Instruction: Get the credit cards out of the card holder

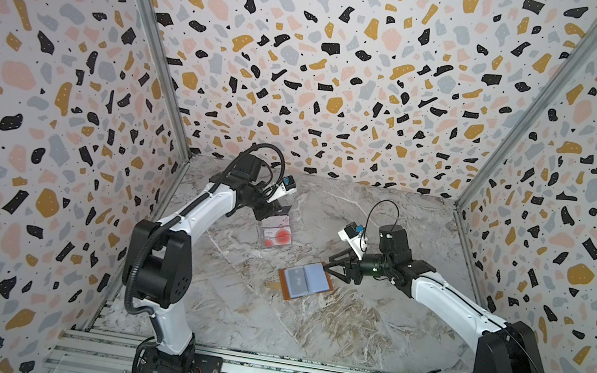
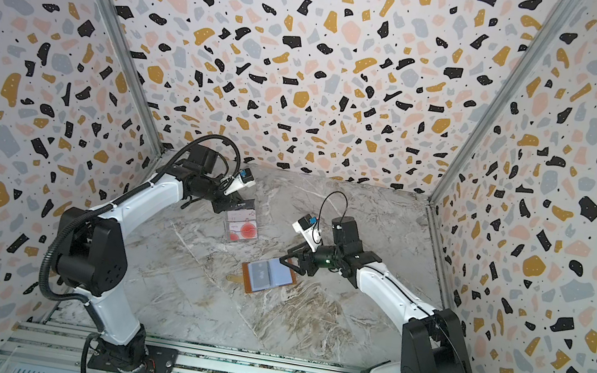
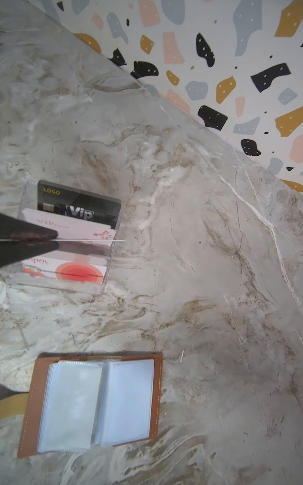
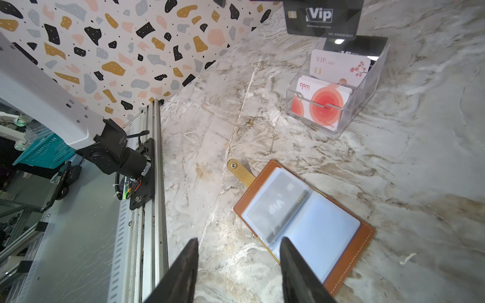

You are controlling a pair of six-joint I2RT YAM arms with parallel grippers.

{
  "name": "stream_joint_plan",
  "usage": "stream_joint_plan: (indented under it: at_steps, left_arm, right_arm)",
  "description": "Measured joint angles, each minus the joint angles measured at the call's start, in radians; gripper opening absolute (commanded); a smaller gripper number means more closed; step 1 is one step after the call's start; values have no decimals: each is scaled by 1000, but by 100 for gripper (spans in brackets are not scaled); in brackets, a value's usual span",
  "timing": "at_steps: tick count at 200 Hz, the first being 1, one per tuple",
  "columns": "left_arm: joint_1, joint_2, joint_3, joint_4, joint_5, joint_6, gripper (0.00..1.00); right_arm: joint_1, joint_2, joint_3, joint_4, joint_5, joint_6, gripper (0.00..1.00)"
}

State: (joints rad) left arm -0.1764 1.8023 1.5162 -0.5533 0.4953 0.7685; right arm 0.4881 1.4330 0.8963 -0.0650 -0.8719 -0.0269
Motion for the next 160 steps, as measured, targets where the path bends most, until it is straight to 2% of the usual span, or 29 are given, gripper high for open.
stream_joint_plan:
  at_steps: [44, 69, 160]
  left_arm:
    - [77, 138, 107, -69, 129, 127, 0]
    - [86, 201, 127, -111, 177, 169, 0]
    - [90, 270, 213, -129, 203, 187, 0]
  right_arm:
    - [-10, -4, -26, 13, 6, 7, 51]
    - [-23, -7, -32, 14, 6, 9, 51]
    - [-33, -20, -53, 26, 6, 21, 51]
